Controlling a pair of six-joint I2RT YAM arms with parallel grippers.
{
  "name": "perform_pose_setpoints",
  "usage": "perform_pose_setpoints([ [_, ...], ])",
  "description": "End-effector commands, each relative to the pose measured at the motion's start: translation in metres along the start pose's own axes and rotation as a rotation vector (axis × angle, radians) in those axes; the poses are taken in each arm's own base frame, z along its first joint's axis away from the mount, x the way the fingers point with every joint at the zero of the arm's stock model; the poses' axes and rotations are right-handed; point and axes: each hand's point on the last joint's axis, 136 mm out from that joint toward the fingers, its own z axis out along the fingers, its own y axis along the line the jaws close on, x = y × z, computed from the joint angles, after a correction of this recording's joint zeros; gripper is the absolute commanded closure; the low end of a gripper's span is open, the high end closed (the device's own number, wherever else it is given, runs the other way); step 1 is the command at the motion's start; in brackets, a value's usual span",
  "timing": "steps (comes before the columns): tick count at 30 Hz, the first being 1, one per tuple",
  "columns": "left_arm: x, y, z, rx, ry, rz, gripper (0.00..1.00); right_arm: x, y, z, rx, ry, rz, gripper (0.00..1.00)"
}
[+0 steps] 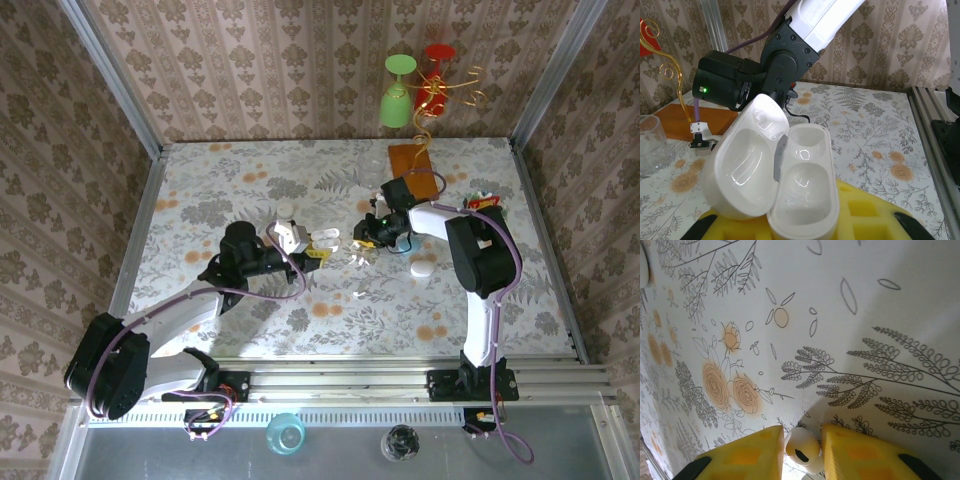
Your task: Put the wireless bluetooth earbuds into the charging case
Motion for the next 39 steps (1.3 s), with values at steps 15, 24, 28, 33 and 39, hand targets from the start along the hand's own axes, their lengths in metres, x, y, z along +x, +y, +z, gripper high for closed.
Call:
perform_pose_setpoints([
  [15,-0.006,0.001,0.003,-0.004,-0.011,0.022,0.97,0.031,-0.012,0.003,0.086,0.110,-0.116,0.79],
  [24,0.009,0.011,0.005,-0.043,0.023,-0.014,0.97,0.005,0.012,-0.027,0.091,-0.072,-0.242,0.80],
  [28,0.020,0.021,0.006,-0.068,0.042,-0.076,0.97,-0.007,0.030,-0.056,0.103,-0.208,-0.376,0.79],
  [33,0.031,0.026,0.008,-0.076,0.064,-0.114,0.97,-0.014,0.051,-0.094,0.108,-0.368,-0.495,0.80],
  [39,0.039,0.024,0.013,-0.041,0.078,-0.145,0.96,-0.008,0.093,-0.144,0.031,-0.533,-0.671,0.81],
])
